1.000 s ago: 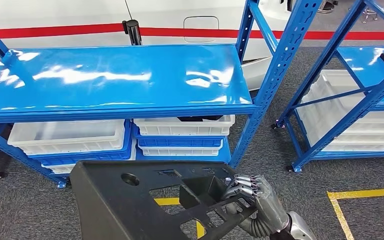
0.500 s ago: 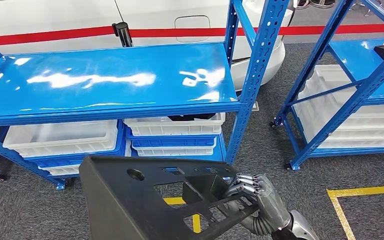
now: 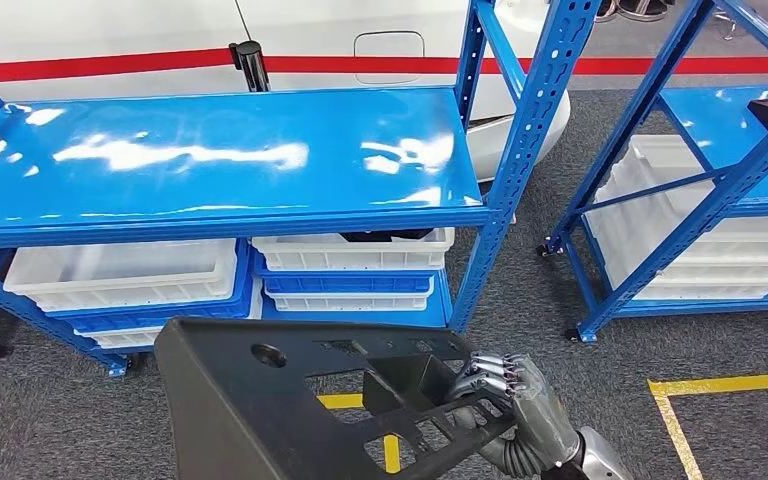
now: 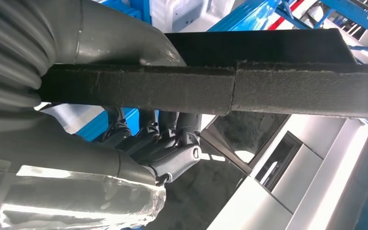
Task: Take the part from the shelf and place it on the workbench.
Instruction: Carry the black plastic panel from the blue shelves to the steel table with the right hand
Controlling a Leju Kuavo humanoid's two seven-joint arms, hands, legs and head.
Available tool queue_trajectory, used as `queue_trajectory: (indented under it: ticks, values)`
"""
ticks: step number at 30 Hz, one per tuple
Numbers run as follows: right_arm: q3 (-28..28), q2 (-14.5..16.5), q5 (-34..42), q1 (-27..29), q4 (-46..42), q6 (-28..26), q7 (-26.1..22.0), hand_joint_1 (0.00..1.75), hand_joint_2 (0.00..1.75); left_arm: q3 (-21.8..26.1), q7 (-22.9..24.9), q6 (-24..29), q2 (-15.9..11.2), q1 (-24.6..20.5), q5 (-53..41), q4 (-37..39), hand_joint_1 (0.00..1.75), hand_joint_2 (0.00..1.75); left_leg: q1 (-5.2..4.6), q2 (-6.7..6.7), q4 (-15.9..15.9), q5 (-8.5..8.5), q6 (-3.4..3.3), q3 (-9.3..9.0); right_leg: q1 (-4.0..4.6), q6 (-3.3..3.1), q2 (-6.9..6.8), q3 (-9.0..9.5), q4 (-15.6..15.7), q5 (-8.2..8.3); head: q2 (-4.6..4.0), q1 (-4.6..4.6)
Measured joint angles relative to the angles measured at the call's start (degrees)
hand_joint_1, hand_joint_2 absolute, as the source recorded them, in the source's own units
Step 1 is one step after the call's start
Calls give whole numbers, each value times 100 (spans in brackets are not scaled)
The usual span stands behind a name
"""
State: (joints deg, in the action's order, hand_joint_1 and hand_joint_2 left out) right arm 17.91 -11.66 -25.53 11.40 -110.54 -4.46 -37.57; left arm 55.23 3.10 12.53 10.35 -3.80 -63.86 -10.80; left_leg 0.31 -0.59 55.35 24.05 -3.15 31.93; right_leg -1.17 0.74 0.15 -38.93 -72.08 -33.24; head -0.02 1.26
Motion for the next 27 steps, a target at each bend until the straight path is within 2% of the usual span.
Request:
queue_trajectory:
  ticks: [1, 3, 4, 5, 6, 7, 9, 10, 11, 13, 14, 15, 16, 18, 20, 22, 24, 26, 27]
  values:
    - [-5, -3, -3, 0, 1, 0, 0, 175, 175, -5, 0, -2, 7, 1, -12, 0, 0, 175, 17, 3, 7, 2, 26, 0, -36, 80, -5, 83, 171, 101, -1, -2]
    - [-13, -5, -6, -4, 1, 0, 0, 175, 175, -10, 0, -3, 19, 1, -20, 0, 0, 175, 51, 11, 49, 22, 113, 2, -120, 238, -35, 484, 967, 407, 0, -8]
    - [-14, -4, -7, -6, 1, 0, 1, 175, 175, -11, 0, -2, 19, 0, -21, 0, 0, 175, 57, 16, 78, 46, 169, 8, -133, 262, -41, 663, 1319, 522, 0, -14]
    - [-15, -4, -7, -8, 1, 0, 1, 175, 175, -13, 0, -2, 19, 0, -22, 0, 0, 175, 56, 17, 101, 64, 226, 13, -134, 240, -44, 775, 1538, 587, 0, -15]
    - [-17, -5, -7, -9, 1, 0, 2, 175, 175, -15, 0, -1, 17, 0, -23, 0, 0, 175, 55, 17, 114, 75, 277, 17, -118, 187, -40, 810, 1613, 607, 0, -19]
    - [-21, -5, -7, -7, 1, 0, 2, 175, 175, -16, 0, -1, 17, 0, -24, 0, 0, 175, 63, 16, 113, 76, 318, 20, -89, 121, -23, 806, 1606, 621, 1, -17]
    - [-28, -7, -8, -5, 1, 0, 2, 175, 175, -19, 0, 0, 15, 1, -26, 0, 0, 175, 107, 14, 164, 108, 373, 43, -104, 23, -13, 798, 1604, 649, 1, -13]
    - [-29, -5, -8, -5, 0, 0, 2, 175, 175, -20, 0, 0, 14, 1, -29, 0, 0, 175, 126, 16, 305, 211, 394, 102, -111, -19, -10, 799, 1608, 662, 1, -9]
    - [-29, -4, -9, -4, -1, 0, 2, 175, 175, -22, 0, 0, 13, 1, -35, 0, 0, 175, 138, 19, 572, 383, 410, 216, -115, -56, -8, 803, 1613, 672, 0, -5]
    - [-29, -2, -14, 1, -1, -1, 1, 175, 175, -25, 6, 0, 13, 3, -54, 0, 0, 175, 140, 24, 1378, 803, 431, 573, -67, -101, -10, 798, 1609, 673, -1, -3]
    - [-29, -2, -20, 5, -1, -2, 0, 175, 175, -26, 11, 1, 13, 6, -61, 0, 0, 175, 139, 25, 1720, 929, 430, 731, -39, -110, -9, 797, 1608, 672, -1, -3]
    - [-29, -2, -27, 10, -1, -3, -2, 175, 175, -27, 19, 3, 12, 10, -69, 0, 0, 175, 136, 25, 1873, 938, 413, 805, -10, -114, -4, 800, 1606, 669, -1, -3]
    - [-29, -2, -35, 13, -1, -5, -5, 175, 175, -27, 26, 6, 10, 15, -79, 0, 0, 175, 127, 25, 1799, 836, 380, 769, 18, -118, 5, 809, 1606, 666, -1, -3]
    - [-29, -2, -51, 13, -2, -7, -17, 175, 175, -33, 36, 10, 5, 18, -118, 0, 0, 175, 89, 37, 1094, 439, 261, 426, 63, -128, 26, 836, 1608, 659, -1, -3]
    - [-29, -2, -58, 12, -4, -7, -43, 175, 175, -53, 43, 12, -11, 12, -181, 0, 0, 175, 30, 23, 467, 212, 136, 123, 113, -130, 32, 835, 1602, 653, -1, -9]
    - [-32, -2, -58, 13, -8, -7, -69, 175, 175, -98, 53, 15, -26, 9, -255, 0, 0, 175, -14, -4, 305, 201, 82, 66, 131, -120, 24, 816, 1608, 655, 0, -11]
    - [-40, -1, -64, 18, -31, -7, -83, 175, 175, -150, 68, 17, -31, 9, -321, 0, 0, 175, -4, -10, 219, 153, 68, 45, 135, -90, 8, 806, 1608, 650, 0, -10]
    - [-55, -2, -86, 31, -68, -7, -95, 175, 175, -188, 80, 17, -35, 1, -368, 0, 0, 175, 29, -19, 117, 64, 29, 15, 138, -92, -3, 655, 1310, 468, 0, -21]
    - [-61, -1, -107, 43, -79, -7, -97, 175, 175, -206, 83, 17, -37, -6, -389, 0, 0, 175, 39, -22, 96, 30, 16, 21, 117, -108, -5, 492, 969, 294, 0, -26]
